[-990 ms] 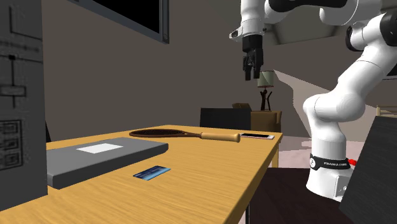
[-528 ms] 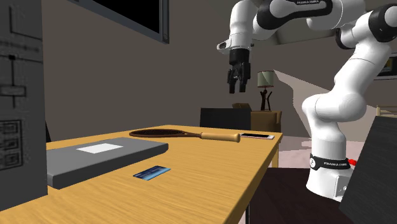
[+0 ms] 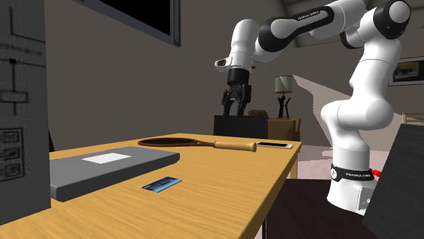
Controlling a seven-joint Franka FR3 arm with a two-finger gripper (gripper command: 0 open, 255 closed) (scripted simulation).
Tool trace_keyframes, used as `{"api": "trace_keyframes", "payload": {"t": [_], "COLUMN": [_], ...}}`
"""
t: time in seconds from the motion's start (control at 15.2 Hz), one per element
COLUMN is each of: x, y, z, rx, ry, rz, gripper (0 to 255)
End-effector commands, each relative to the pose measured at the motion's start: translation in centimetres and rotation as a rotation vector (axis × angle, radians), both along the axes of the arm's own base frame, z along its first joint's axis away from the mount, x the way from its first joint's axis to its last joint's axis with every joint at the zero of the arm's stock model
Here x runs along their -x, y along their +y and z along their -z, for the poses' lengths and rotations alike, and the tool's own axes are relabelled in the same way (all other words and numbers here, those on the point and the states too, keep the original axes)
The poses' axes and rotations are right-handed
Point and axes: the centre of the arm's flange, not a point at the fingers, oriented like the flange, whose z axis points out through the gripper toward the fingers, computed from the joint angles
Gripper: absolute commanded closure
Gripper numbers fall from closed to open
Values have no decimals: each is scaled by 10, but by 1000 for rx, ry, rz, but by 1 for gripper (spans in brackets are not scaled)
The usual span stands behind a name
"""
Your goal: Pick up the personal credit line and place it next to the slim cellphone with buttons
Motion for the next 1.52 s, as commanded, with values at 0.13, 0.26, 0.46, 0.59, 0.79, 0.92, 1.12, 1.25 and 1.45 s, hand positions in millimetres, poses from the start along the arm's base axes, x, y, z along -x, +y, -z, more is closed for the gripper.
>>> {"api": "trace_keyframes", "payload": {"t": [0.13,0.26,0.46,0.59,0.79,0.92,1.12,1.25,1.45], "x": [-29,-45,-67,-81,-102,-115,-133,-145,-161], "y": [21,32,51,65,87,104,129,148,176], "z": [28,41,60,72,88,98,111,120,131], "rx": [-44,-66,-99,-121,-153,-175,-208,-230,-263], "ry": [-53,-78,-115,-140,-177,-202,-239,-263,-300], "rz": [-103,-154,-230,-280,-356,-407,-483,-533,-609], "gripper": [0,0,0,0,0,0,0,0,0]}}
